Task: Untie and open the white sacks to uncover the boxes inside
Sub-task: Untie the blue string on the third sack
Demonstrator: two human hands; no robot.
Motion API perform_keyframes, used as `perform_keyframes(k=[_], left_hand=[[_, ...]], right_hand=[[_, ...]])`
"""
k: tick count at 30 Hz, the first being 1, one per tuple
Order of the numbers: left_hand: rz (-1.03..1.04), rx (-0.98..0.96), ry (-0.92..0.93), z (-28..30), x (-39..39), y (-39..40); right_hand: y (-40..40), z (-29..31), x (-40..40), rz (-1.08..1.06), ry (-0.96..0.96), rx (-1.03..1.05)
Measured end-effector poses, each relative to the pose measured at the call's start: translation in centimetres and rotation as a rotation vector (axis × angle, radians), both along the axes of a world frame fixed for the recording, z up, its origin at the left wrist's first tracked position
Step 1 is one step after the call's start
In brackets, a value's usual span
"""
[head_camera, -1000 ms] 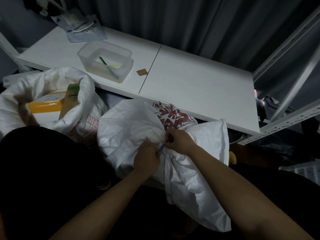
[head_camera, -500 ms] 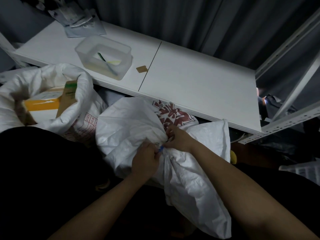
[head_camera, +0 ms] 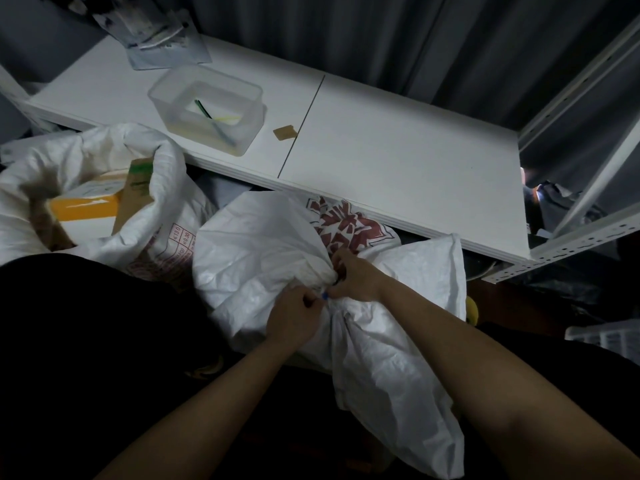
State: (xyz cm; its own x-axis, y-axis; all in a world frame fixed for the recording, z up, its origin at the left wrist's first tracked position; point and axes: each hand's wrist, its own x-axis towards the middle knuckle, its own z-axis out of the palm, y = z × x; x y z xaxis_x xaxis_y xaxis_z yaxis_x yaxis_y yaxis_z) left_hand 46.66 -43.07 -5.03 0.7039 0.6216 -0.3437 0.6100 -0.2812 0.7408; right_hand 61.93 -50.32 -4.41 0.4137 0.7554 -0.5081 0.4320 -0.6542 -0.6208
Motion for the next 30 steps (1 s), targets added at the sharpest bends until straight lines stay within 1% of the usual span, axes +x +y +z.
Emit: perform_keyframes(k=[4,9,16,18,20,22,23,25,26,27,28,29,30], left_hand=[[0.048,-0.045,0.031,-0.4,0.4,0.0],[0.112,-0.031,0.025,-0.5,1.1,-0.8],[0.081,0.031,0.030,-0.5,1.1,-0.8],[0.022,0.076,0.054,-0.3,0.8,-0.6],[-0.091,0.163,0.109,0.7,0.5,-0.6],[-0.250,0.380,0.127,2.1,0.7,-0.6],[-0.297,0.499,0.075,3.2,1.0,-0.3],[-0.397,0.672,-0.096,5.2,2.6,0.9],[-0.538,0.719,-0.136,5.8,3.8,1.6],[-0.735,0.725,-0.111,6.1,5.2,2.3],[-0.932,0.709,-0.007,6.3,6.7,2.6],[-1.091,0.671,0.178,6.5,8.0,2.8],[-1.193,0.626,0.362,6.7,9.0,2.8]], right_hand=[[0.0,-0.7,0.6,-0.009,0.027,0.009],[-0.1,-1.5,0.8,-0.023,0.035,0.040],[-0.5,-1.6,1.2,-0.053,0.074,0.067],[-0.6,-0.8,1.2,-0.020,0.008,0.056],[-1.3,0.7,0.8,0.066,-0.147,0.026],[-2.8,2.0,0.1,0.179,-0.320,-0.083],[-3.8,2.8,-0.2,0.249,-0.386,-0.190],[-5.5,3.9,-0.8,0.328,-0.469,-0.375],[-6.0,4.2,-1.0,0.342,-0.498,-0.417],[-6.2,4.7,-1.1,0.362,-0.534,-0.430],[-6.3,4.8,-1.1,0.413,-0.573,-0.430],[-6.2,5.2,-0.9,0.490,-0.616,-0.424],[-6.0,5.7,-0.6,0.596,-0.699,-0.383]])
